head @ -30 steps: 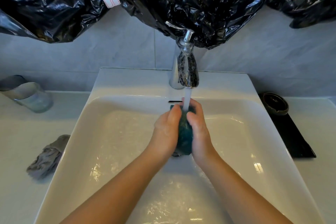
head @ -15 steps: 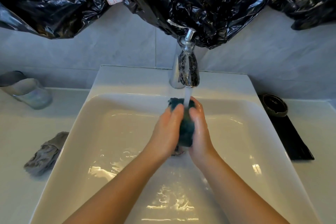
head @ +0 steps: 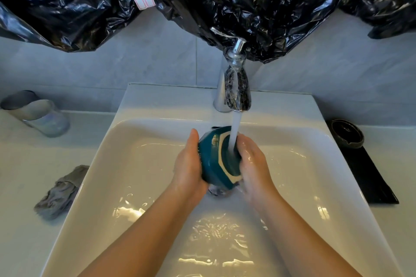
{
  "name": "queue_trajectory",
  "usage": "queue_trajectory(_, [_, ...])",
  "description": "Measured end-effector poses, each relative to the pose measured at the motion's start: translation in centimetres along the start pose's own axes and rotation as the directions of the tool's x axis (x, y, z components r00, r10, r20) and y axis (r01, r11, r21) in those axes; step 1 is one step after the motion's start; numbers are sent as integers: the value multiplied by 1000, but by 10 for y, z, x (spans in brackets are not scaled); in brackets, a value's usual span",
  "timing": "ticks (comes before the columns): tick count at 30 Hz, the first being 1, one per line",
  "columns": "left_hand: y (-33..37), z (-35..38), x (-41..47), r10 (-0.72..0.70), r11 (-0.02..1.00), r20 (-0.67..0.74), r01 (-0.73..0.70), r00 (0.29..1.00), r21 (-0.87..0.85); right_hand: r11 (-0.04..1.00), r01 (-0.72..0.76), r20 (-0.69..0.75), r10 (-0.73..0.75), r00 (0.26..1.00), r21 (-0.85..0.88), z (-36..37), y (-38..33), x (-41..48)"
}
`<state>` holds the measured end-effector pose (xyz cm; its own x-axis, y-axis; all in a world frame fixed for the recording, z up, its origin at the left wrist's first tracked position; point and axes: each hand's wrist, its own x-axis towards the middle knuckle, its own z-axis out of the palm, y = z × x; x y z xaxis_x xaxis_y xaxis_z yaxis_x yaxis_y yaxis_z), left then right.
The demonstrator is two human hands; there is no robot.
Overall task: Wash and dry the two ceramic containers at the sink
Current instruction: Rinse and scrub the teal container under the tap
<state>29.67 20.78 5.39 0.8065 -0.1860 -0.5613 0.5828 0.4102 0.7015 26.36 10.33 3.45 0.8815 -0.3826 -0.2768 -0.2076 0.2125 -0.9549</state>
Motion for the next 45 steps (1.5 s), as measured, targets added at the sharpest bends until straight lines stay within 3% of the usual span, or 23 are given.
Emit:
queue_trajectory(2, [-1, -5, 3, -29, 999, 6, 30, 1000, -17, 978, -178, -12, 180, 984, 112, 2, -6, -5])
queue_trajectory(5, [-5, -12, 8, -15, 1000, -28, 15, 1000, -8, 818, -424, 56, 438, 897, 388, -2, -10, -8])
queue_trajectory(9, [0, -19, 11, -38, 999, -18, 37, 999, -26, 765, -475, 136, 466, 874, 435, 1, -8, -11])
queue_trajectory(11, [0, -18, 12, 6, 1000, 38, -6, 999, 9, 753, -445, 148, 431, 890, 484, 3, -8, -10])
queue_trajectory(14, [-13, -15, 13, 190, 972, 79, -199, 978, 121, 790, -354, 118, 343, 932, 500, 3, -10, -8])
queue_trajectory(17, [-28, -14, 17, 367, 869, 4, -344, 930, 356, 947, -181, -11, 190, 982, 265, 5, -7, -10])
queue_trajectory(18, [-30, -11, 14, 319, 895, -5, -300, 948, 330, 985, -116, -52, 124, 991, 130, 6, -7, -11])
queue_trajectory(20, [-30, -7, 11, 54, 982, -12, -51, 998, 181, 997, 2, -101, -11, 995, -82, 6, -5, -15])
queue_trajectory(22, [-22, -5, 9, -136, 981, -17, 137, 991, 138, 984, 84, -104, -100, 990, -155, 5, -5, -19])
queue_trajectory(23, [-20, -5, 9, -144, 974, -1, 142, 990, 177, 982, 106, -93, -122, 988, -157, 5, -5, -21])
queue_trajectory(24, [-20, -6, 11, -107, 969, 23, 99, 994, 225, 982, 121, -85, -135, 987, -146, 6, -4, -21])
queue_trajectory(26, [-21, -7, 13, 121, 922, 89, -145, 989, 360, 983, 138, -82, -148, 986, -120, 9, -6, -22])
queue_trajectory(29, [-24, -11, 9, 489, 651, 230, -527, 842, 547, 990, 111, -65, -117, 991, -81, 11, -10, -17])
queue_trajectory(31, [-20, -14, 10, 569, 495, 312, -620, 761, 608, 994, 101, -40, -102, 994, -46, 10, -14, -15])
queue_trajectory(32, [-16, -14, 10, 566, 504, 322, -627, 759, 594, 993, 114, -13, -115, 993, -35, 9, -15, -16])
queue_trajectory(34, [-13, -12, 12, 498, 651, 226, -533, 837, 540, 992, 125, 54, -123, 991, -33, 9, -14, -17])
queue_trajectory(36, [-13, -10, 16, 275, 845, 126, -303, 953, 440, 995, 96, 112, -93, 989, -19, 10, -11, -20])
queue_trajectory(38, [-20, -7, 15, 96, 909, 110, -133, 989, 395, 997, 83, 88, -83, 993, 4, 10, -7, -20])
queue_trajectory(39, [-25, -7, 15, 137, 884, 116, -174, 984, 434, 997, 79, 41, -80, 996, 14, 9, -5, -19])
queue_trajectory(42, [-34, -6, 7, 408, 607, 260, -473, 875, 639, 992, 0, -78, 10, 997, 126, 5, -9, -14])
queue_trajectory(45, [-31, -13, 3, 421, 309, 470, -610, 776, 729, 911, -142, -79, 186, 979, 388, 0, -12, -9])
